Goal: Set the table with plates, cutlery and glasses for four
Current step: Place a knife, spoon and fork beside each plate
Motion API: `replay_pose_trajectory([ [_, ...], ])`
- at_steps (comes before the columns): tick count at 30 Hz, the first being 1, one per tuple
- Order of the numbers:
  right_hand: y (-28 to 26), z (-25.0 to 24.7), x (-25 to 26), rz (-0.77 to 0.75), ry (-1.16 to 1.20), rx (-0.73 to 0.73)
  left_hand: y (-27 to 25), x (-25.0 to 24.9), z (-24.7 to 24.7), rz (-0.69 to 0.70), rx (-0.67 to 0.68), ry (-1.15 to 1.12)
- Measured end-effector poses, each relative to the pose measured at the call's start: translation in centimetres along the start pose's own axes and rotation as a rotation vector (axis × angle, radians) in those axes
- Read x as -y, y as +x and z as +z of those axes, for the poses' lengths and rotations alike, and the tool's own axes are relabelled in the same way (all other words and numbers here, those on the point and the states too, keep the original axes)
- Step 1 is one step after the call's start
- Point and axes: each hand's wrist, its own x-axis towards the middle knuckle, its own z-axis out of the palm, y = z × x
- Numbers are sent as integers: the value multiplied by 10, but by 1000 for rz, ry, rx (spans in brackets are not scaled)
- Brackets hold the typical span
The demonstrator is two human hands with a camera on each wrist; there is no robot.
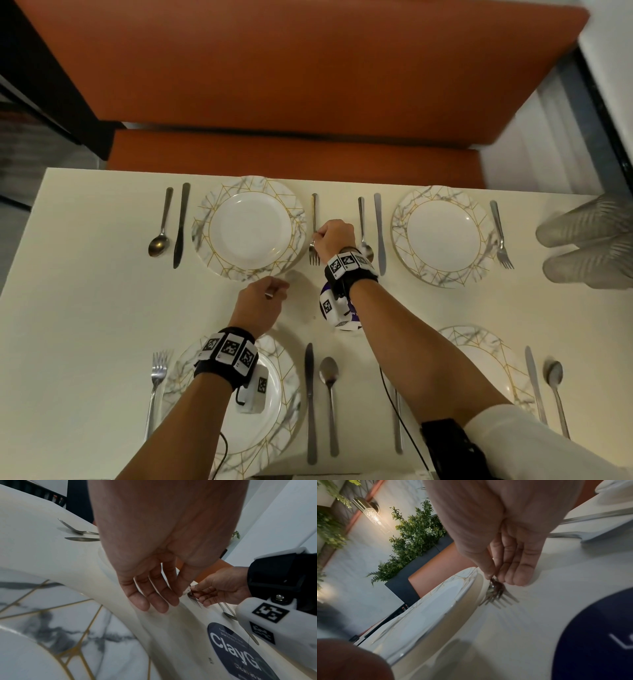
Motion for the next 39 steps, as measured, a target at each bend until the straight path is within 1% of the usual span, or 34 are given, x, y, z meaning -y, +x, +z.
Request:
replay_pose_trajectory([
  [5, -10, -9, -2, -19, 25, -24, -4, -1, -2, 25, -14, 17],
  [9, -26, -24, -11, -114, 71, -26, -7, -10, 2, 44, -17, 25],
  [12, -38, -38, -24, -192, 156, -18, -10, -22, 11, 70, -9, 22],
  [16, -56, -58, -46, -266, 216, -77, -20, -41, 25, 161, 18, 43],
  [18, -69, -71, -60, -270, 251, -107, -25, -53, 35, 192, 51, 41],
  [20, -84, -88, -77, -248, 297, -145, -31, -69, 50, 225, 55, 23],
  [24, -114, -131, -118, -223, 339, -243, -46, -113, 88, 317, 88, -13],
  [27, -130, -166, -150, -194, 364, -317, -53, -148, 116, 437, 116, 32],
  [28, -139, -206, -182, -198, 333, -383, -61, -179, 154, 483, 141, 29],
  [30, -140, -219, -192, -227, 311, -430, -60, -194, 160, 519, 153, 55],
  [31, -141, -234, -203, -234, 290, -464, -62, -209, 172, 550, 162, 86],
  [35, -141, -319, -264, -218, 182, -568, -71, -285, 240, 695, 173, 178],
  [37, -135, -358, -294, -156, 52, -569, -71, -320, 275, 752, 172, 207],
  [39, -124, -389, -325, -71, -115, -558, -65, -349, 310, 820, 198, 285],
])
